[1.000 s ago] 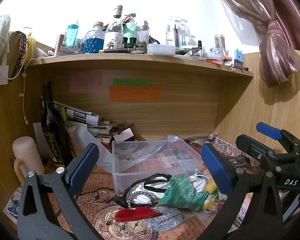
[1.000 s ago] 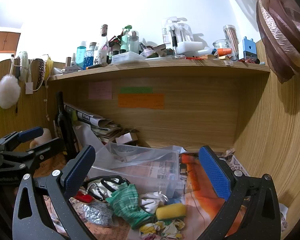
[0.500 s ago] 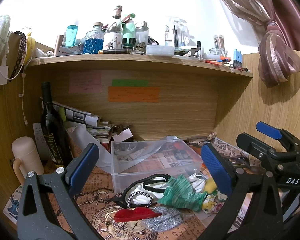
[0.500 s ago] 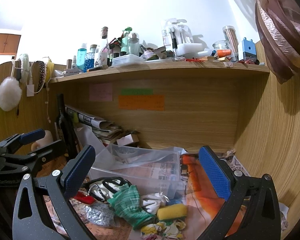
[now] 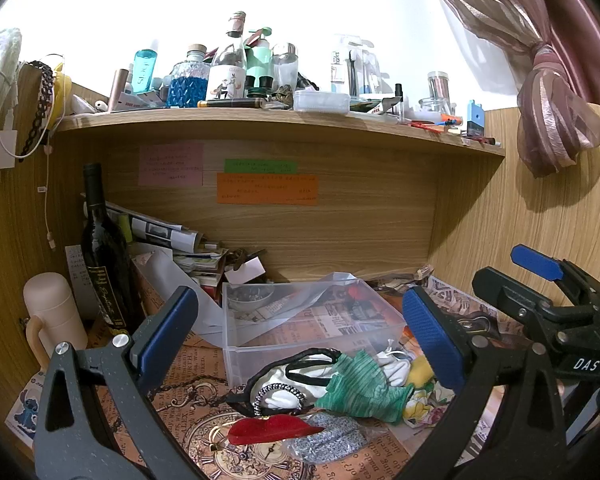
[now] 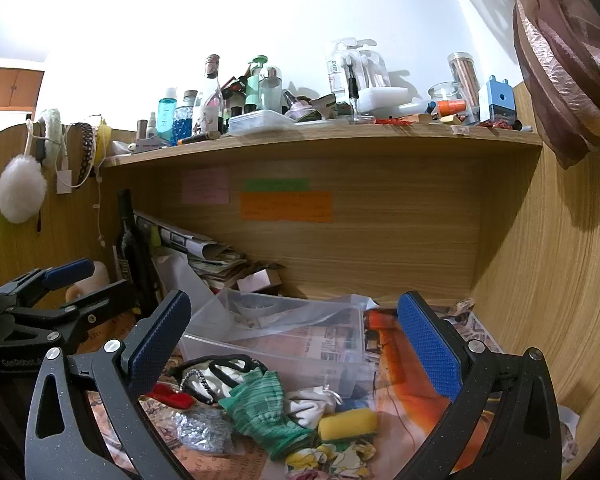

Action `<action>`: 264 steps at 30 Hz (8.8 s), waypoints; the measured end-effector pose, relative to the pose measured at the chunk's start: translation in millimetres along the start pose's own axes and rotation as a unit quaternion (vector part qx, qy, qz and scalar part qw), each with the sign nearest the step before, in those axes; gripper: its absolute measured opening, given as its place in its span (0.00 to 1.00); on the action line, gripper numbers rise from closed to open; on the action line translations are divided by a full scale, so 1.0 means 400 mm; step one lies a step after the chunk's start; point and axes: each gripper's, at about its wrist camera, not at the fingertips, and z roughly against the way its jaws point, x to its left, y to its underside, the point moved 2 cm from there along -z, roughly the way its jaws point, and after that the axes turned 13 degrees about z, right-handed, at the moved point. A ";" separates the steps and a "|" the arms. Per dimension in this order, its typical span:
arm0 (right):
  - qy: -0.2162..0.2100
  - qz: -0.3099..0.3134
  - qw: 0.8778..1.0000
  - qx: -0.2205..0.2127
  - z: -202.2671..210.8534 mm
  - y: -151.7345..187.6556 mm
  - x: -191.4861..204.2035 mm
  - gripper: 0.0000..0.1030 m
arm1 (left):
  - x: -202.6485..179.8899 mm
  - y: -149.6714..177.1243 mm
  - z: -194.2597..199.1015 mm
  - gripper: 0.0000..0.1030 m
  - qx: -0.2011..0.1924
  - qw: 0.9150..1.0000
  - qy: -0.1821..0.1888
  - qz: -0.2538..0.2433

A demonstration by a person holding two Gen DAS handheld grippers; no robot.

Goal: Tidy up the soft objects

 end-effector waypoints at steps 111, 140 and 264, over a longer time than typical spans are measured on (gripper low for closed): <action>-0.034 -0.028 0.990 0.135 -0.194 0.127 -0.120 0.45 | 0.132 0.075 -0.192 0.11 0.126 0.991 -0.011 0.051; -0.069 0.031 0.969 0.234 -0.518 0.147 -0.067 0.45 | 0.118 0.105 -0.617 0.11 0.307 0.951 0.009 0.034; -0.089 0.012 0.977 0.195 -0.485 0.087 -0.010 0.12 | 0.167 0.075 -0.519 0.06 0.246 0.968 -0.029 0.022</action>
